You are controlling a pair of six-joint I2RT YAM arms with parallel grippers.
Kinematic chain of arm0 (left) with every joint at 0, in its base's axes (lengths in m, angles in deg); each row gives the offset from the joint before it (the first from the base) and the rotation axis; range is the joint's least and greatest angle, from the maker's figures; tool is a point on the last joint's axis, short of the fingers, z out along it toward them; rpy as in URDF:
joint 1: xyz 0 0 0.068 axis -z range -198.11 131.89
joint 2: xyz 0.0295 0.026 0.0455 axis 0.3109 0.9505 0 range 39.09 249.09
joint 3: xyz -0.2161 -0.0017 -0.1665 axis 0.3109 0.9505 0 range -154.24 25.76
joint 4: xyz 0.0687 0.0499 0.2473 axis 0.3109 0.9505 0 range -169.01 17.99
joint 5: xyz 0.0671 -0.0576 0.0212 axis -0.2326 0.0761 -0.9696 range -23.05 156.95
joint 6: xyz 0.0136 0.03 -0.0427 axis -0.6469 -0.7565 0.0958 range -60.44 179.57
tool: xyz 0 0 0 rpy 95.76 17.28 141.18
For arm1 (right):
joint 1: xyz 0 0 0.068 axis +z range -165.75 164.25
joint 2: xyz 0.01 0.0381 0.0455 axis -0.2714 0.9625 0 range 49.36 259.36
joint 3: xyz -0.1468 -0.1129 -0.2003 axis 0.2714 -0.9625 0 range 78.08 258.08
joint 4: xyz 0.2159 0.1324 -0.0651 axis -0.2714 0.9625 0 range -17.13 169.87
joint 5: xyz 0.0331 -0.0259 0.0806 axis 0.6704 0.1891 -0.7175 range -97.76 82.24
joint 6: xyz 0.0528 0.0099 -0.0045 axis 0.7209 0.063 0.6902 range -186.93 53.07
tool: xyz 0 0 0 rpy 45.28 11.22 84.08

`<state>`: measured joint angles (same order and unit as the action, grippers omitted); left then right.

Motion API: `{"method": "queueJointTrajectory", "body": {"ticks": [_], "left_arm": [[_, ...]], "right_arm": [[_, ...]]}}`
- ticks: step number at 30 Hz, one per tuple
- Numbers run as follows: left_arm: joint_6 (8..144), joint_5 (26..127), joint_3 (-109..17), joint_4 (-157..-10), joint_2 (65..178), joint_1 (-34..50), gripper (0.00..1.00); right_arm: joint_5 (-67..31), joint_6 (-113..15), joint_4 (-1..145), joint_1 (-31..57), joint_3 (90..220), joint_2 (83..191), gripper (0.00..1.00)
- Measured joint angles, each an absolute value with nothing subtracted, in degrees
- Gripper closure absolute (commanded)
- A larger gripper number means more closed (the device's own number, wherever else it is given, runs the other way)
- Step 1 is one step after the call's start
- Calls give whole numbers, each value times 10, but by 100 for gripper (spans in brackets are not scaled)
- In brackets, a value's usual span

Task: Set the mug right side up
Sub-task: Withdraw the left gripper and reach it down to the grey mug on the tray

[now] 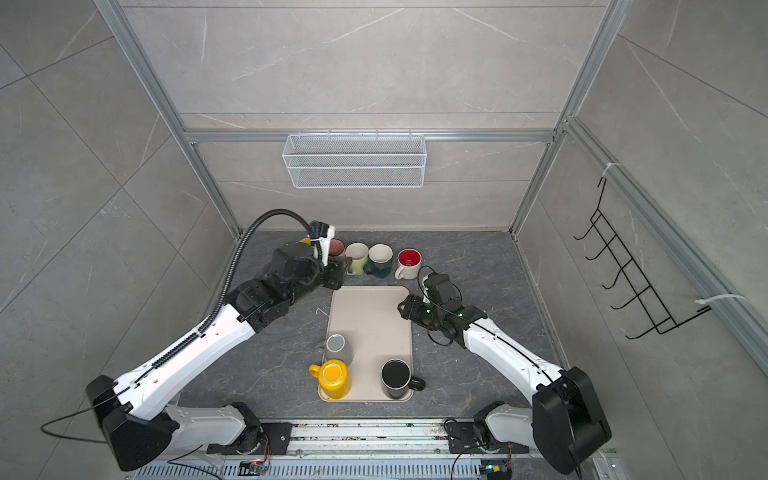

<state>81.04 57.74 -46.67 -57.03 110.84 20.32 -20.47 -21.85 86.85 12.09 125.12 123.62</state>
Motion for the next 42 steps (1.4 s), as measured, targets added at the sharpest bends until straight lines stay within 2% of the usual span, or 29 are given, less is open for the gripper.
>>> {"method": "queueJointTrajectory", "body": {"ticks": [8, 19, 27, 34, 42], "left_arm": [[1013, 696, -372, -495, 1038, 61, 59], [1273, 826, -262, -518, 1071, 41, 63], [1394, 829, -235, -522, 1082, 41, 64], [1512, 794, -155, -503, 1022, 40, 65], [1595, 781, -126, -499, 997, 40, 65]], "right_arm": [[-207, -218, 860, 140, 1270, 1261, 38], [-206, -218, 860, 147, 1271, 1269, 38], [-204, -218, 861, 147, 1271, 1270, 38], [-200, -218, 863, 147, 1272, 1281, 37], [-200, -219, 863, 148, 1279, 1299, 37]]}}
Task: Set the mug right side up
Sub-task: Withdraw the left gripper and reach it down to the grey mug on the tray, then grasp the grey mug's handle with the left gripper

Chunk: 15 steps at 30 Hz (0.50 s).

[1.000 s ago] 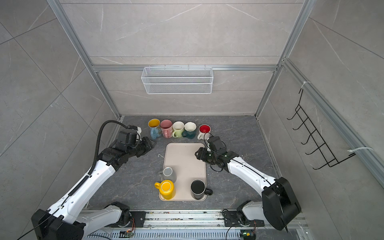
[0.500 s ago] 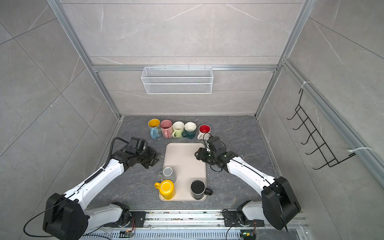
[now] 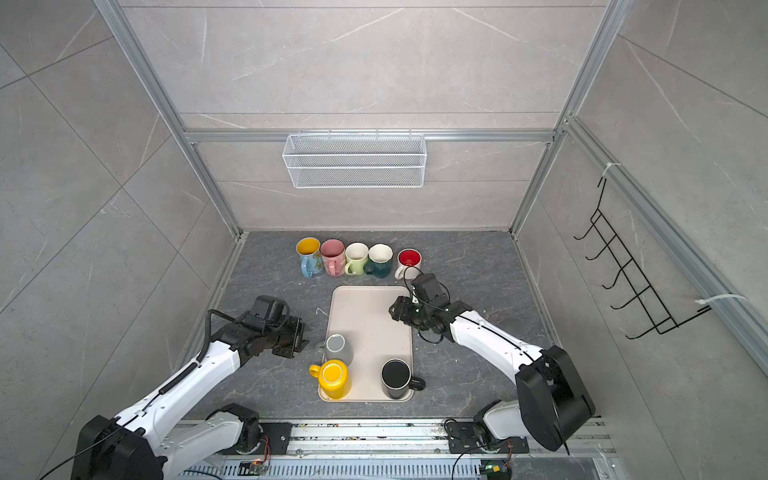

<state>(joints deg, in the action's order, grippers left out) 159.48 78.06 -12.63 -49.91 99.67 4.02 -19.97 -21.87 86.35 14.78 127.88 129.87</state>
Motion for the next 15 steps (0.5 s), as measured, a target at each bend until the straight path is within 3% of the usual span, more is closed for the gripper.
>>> {"method": "queueJointTrajectory", "body": {"ticks": [15], "left_arm": [[1614, 861, -128, -518, 1089, 40, 68]], "right_arm": [[-200, -219, 865, 148, 1280, 1310, 37]]}}
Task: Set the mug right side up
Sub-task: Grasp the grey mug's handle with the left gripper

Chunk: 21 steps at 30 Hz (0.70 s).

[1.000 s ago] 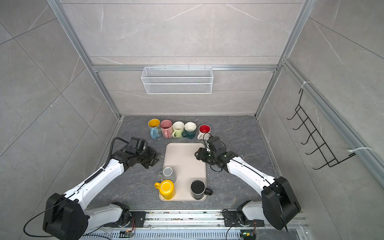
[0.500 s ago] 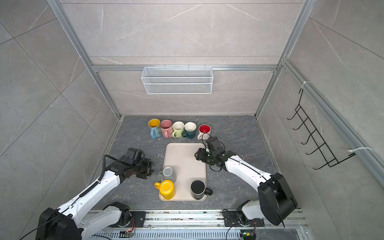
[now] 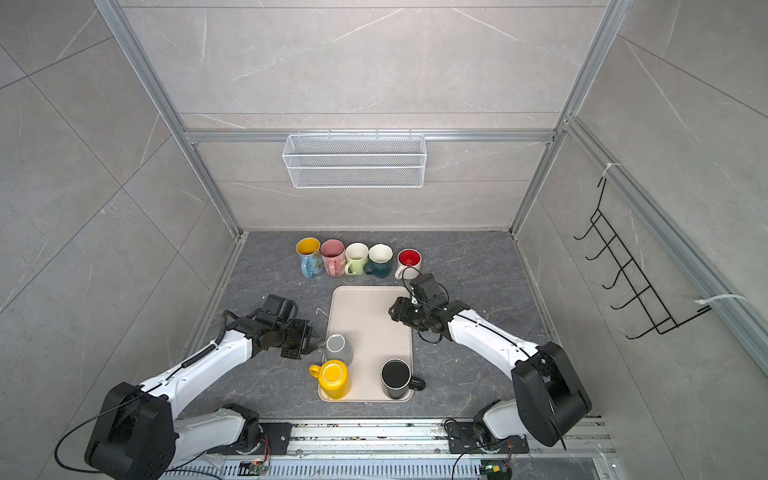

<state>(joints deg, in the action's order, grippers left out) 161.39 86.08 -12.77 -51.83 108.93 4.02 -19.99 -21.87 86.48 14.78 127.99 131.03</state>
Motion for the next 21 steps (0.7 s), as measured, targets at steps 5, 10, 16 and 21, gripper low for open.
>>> {"method": "queueJointTrajectory", "body": {"ticks": [5, 10, 16, 21], "left_arm": [[1614, 879, -128, -523, 1103, 40, 68], [1614, 886, -128, -532, 1108, 40, 69], [1614, 892, -128, -547, 1124, 40, 72], [1614, 899, -128, -561, 1142, 40, 75]], "right_arm": [[-200, -219, 865, 148, 1280, 1314, 37], [-200, -219, 865, 149, 1280, 1316, 37], [-200, -218, 865, 149, 1280, 1318, 37], [-200, -218, 866, 149, 1280, 1318, 37]]}}
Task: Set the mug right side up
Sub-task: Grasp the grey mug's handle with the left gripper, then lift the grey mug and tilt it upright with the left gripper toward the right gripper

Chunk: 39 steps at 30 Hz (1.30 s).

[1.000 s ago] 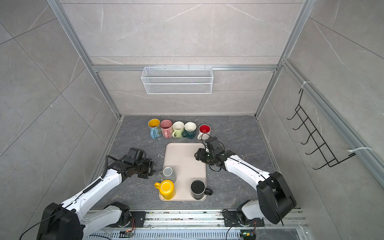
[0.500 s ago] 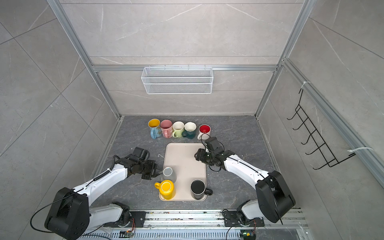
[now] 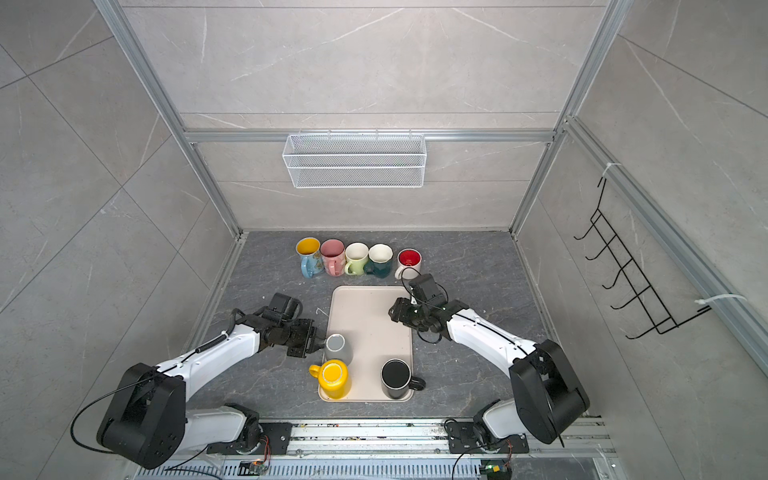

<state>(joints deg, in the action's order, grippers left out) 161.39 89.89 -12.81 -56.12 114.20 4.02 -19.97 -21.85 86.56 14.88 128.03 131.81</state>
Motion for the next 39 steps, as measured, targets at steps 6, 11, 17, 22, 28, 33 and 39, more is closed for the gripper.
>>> {"method": "queueJointTrajectory", "body": {"ticks": [6, 11, 17, 22, 28, 33, 39], "left_arm": [[1614, 902, -128, -576, 1149, 40, 82], [1614, 902, -129, -595, 1156, 40, 86], [1616, 907, -145, -636, 1191, 40, 96], [1618, 921, -161, -711, 1231, 40, 100], [1615, 899, -161, -809, 1242, 40, 100], [1564, 867, -161, -844, 1237, 38, 100], [1439, 849, -195, -841, 1200, 39, 100]], "right_arm": [[-200, -218, 867, 149, 1280, 1320, 37], [-200, -219, 868, 149, 1280, 1324, 37], [-199, -219, 870, 149, 1283, 1326, 37], [-195, -219, 881, 149, 1287, 1326, 37], [-188, -219, 894, 149, 1287, 1326, 37], [-185, -220, 898, 149, 1288, 1326, 37], [-185, -222, 898, 149, 1294, 1326, 37]]}}
